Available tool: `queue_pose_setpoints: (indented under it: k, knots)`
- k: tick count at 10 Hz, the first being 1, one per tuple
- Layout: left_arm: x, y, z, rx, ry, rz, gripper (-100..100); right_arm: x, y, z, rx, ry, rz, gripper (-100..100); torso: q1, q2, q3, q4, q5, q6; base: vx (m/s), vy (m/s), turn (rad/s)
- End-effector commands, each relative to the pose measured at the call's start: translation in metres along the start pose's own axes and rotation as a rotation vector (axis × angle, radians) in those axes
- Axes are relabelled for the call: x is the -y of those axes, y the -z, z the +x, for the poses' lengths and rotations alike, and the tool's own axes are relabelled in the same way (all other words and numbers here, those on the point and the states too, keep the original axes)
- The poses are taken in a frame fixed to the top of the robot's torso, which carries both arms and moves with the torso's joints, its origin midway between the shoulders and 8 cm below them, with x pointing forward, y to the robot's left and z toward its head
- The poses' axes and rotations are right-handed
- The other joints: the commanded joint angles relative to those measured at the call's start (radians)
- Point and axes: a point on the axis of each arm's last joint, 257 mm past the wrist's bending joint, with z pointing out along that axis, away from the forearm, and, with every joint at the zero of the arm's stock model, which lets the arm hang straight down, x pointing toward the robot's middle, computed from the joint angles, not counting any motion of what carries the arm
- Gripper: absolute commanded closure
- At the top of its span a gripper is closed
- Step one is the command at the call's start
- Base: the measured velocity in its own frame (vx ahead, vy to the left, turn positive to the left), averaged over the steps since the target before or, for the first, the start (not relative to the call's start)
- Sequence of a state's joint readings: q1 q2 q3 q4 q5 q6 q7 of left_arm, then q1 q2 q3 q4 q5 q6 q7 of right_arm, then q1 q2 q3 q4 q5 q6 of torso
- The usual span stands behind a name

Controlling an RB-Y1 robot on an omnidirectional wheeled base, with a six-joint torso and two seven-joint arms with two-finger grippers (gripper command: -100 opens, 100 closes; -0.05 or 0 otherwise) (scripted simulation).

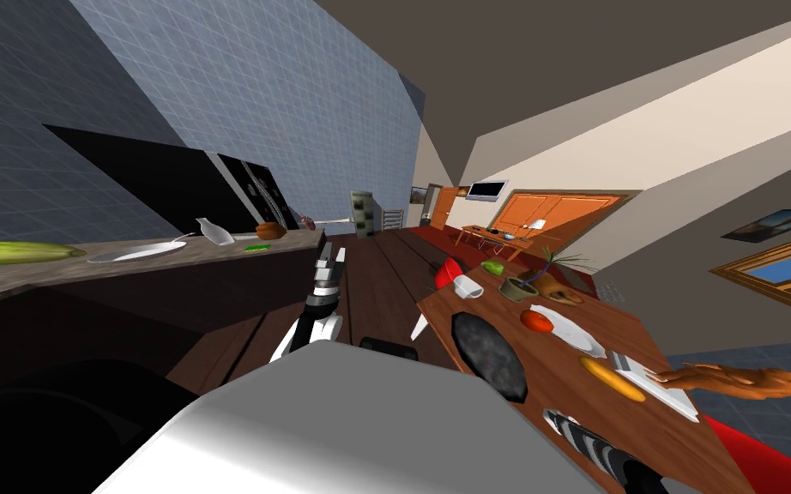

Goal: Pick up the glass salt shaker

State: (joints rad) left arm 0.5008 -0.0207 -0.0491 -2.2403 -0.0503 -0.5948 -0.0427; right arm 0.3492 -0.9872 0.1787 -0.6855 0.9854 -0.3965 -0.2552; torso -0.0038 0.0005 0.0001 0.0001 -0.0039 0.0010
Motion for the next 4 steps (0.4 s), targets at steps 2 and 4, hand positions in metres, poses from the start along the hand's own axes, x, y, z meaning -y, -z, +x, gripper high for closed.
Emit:
queue_pose_setpoints:
  k: [2,4]
  knots:
    - [0.0000,0.0000,0.0000,0.000,0.000,0.000,0,0.0119,0.0079,-0.0125,0.003,0.012,-0.004,100,0.001,0.001,0.000,0.000,0.000,0.001,-0.019,0.043,-0.079]
    - [0.0000,0.0000,0.0000,0.000,0.000,0.000,0,0.0093,0.0072,-0.0093,0.002,0.012,-0.001,0,0.003,0.001,0.001,0.000,0.000,0.000,-0.007,0.018,-0.010]
